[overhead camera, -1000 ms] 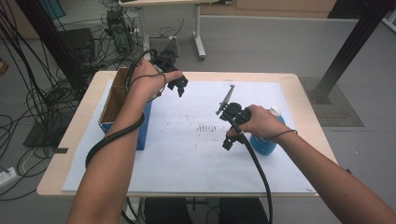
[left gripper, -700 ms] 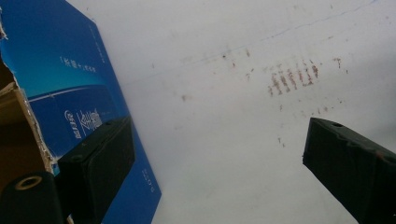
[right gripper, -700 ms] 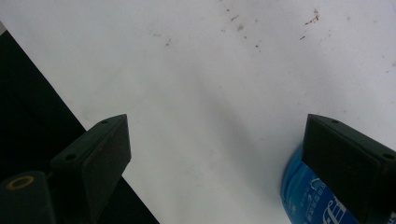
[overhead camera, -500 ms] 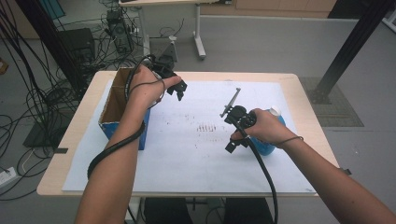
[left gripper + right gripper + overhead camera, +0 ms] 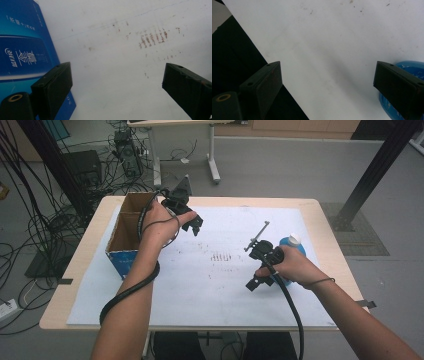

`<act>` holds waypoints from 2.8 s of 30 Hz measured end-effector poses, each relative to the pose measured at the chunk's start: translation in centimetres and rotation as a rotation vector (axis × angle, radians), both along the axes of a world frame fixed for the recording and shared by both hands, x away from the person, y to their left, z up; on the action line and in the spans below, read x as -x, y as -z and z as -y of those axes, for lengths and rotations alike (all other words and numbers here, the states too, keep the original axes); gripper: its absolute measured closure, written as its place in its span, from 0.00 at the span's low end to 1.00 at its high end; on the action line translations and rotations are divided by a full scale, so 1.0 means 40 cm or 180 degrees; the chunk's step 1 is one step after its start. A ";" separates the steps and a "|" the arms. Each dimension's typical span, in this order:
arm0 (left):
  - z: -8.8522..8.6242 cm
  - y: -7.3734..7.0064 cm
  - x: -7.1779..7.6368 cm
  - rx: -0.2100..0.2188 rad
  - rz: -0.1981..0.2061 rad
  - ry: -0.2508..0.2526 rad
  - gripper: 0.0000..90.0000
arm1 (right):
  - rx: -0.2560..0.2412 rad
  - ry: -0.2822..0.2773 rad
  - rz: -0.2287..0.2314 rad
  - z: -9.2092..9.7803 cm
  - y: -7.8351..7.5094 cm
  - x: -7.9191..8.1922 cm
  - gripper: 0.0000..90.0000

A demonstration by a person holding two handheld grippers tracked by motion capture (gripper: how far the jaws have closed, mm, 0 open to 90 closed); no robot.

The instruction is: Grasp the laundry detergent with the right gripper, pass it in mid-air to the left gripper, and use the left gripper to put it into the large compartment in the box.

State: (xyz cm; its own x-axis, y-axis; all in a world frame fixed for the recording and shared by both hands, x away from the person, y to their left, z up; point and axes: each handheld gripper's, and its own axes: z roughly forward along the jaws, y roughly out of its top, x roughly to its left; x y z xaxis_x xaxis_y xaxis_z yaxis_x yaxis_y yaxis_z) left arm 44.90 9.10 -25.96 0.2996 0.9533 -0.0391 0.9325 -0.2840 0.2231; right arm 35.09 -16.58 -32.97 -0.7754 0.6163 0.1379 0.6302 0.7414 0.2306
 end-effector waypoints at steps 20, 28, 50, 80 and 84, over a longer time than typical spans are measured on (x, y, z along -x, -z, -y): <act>-0.007 0.044 0.033 0.0029 0.0038 -0.0094 0.10 | -0.0102 0.0227 -0.0039 0.078 0.029 0.048 0.08; -0.008 0.051 0.039 0.0020 0.0037 -0.0071 0.10 | -0.0074 0.0232 -0.0112 0.101 0.056 0.062 0.08; -0.002 0.074 0.067 0.0000 0.0000 -0.0051 0.10 | -0.0019 0.0444 -0.0137 0.194 0.074 0.091 0.08; 0.003 0.103 0.101 0.0020 -0.0031 -0.0065 0.10 | 0.0020 0.0810 -0.0014 0.318 0.069 0.104 0.07; 0.004 0.104 0.105 0.0037 -0.0031 -0.0066 0.10 | 0.0002 0.0843 0.0056 0.329 0.073 0.100 0.07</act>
State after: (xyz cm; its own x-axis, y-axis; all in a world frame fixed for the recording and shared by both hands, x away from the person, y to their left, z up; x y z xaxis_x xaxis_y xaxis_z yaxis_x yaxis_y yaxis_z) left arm 40.69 8.95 -30.13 0.2794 0.9587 -0.0528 0.9403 -0.2620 0.2172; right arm 31.07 -29.74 -35.88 -0.5893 0.7981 0.1255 0.7983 0.5512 0.2428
